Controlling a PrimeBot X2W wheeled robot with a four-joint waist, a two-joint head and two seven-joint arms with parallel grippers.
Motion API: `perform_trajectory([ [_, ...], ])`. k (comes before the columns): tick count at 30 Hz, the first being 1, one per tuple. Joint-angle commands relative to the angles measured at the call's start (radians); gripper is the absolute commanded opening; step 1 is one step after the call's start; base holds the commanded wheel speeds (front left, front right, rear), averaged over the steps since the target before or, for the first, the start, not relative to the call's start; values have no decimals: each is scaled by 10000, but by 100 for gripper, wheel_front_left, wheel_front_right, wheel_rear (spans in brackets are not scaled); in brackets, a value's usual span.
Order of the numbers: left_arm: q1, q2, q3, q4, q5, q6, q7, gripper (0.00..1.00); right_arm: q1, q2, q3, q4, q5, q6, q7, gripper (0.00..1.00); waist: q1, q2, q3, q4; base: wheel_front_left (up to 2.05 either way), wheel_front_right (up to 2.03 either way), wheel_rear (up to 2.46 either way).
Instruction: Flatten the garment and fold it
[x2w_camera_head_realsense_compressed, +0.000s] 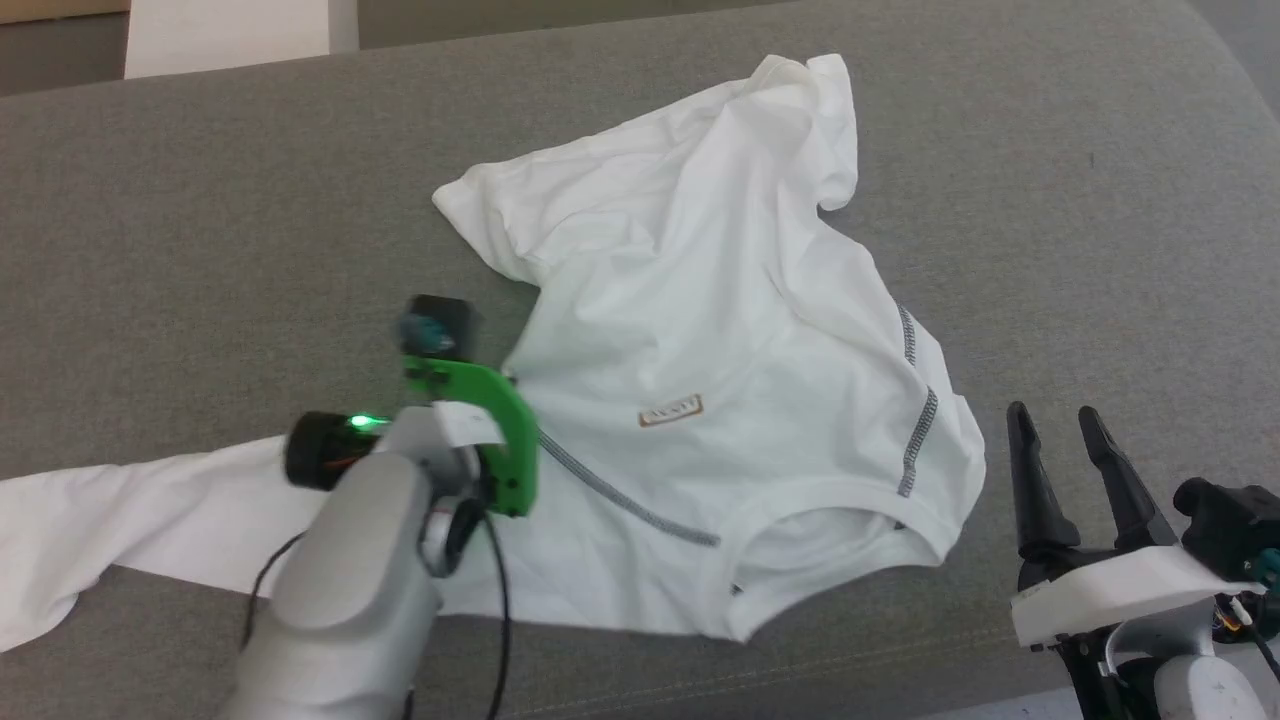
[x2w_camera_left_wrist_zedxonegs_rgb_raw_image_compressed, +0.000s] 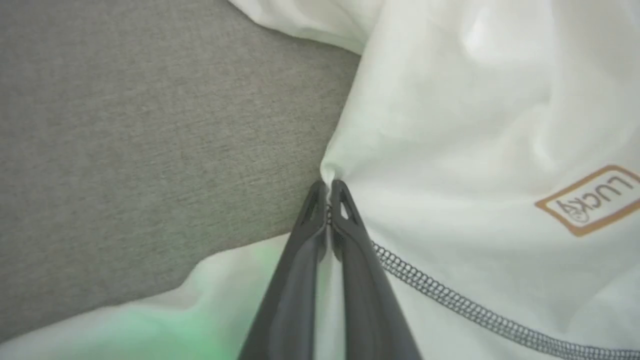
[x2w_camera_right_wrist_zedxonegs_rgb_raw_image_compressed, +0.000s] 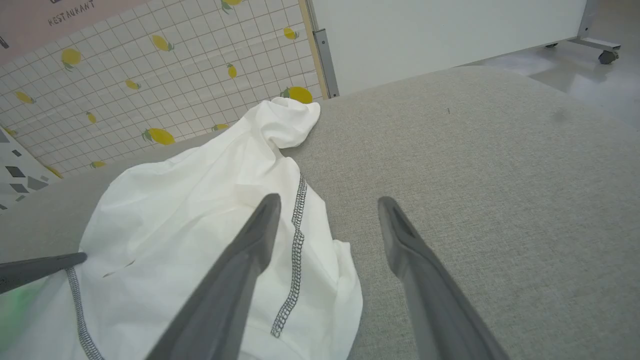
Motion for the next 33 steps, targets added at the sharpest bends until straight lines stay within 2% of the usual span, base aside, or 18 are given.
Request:
perform_trajectory([
  [1, 326, 363, 370, -233, -177, 230, -382, 0, -101, 9, -39, -25, 44, -15, -75, 100, 0, 0, -5, 93, 0, 0, 0],
  [6, 998, 1277, 1763, -1340, -693, 934, -1183, 0, -102, 9, -67, -76, 8, -15, -45, 100, 0, 0, -14, 430, 0, 0, 0],
  [10, 1754, 1946, 2634, -1875, -1014, 1462, -1062, 0, -153, 9, 0, -71, -35, -15, 18, 100, 0, 0, -20, 685, 0, 0, 0],
  [12, 2112, 2094, 2933, -1967, -1145, 1724, -940, 0, -174, 9, 40, -48, -75, -15, 78, 100, 0, 0, -29, 807, 0, 0, 0],
  [13, 2251, 2120, 3036, -2002, -1184, 1840, -923, 34, -180, 9, 61, -32, -110, -15, 126, 100, 0, 0, -35, 863, 0, 0, 0],
  [14, 2427, 2105, 3145, -2066, -1242, 1953, -962, 100, -189, 9, 98, -8, -162, -15, 203, 100, 0, 0, -48, 927, 0, 0, 0],
  [16, 2687, 1974, 3294, -2199, -1421, 1975, -1183, 100, -223, 9, 177, 26, -306, -15, 357, 100, 0, 0, -74, 1050, 0, 0, 0],
  [18, 2867, 1740, 3395, -2473, -1613, 1820, -1727, 100, -286, 9, 223, 70, -465, -15, 527, 100, 0, 0, -107, 1183, 0, 0, 0],
  [22, 3233, 1121, 3776, -3143, -1874, 1511, -3819, 100, -619, 9, 419, 193, -927, -15, 959, 100, 0, 0, -132, 1472, 0, 0, 0],
  [26, 3638, 591, 3715, -3506, -1711, 1207, -5672, 100, -1204, 9, 350, 629, -1346, -15, 1639, 100, 0, 0, -64, 1869, 0, 0, 0],
  [33, 3715, -125, 3429, -3742, -1279, 826, -6426, 100, -2619, 9, -694, 2058, -2129, -15, 3298, 100, 0, 0, 241, 2629, 0, 0, 0],
])
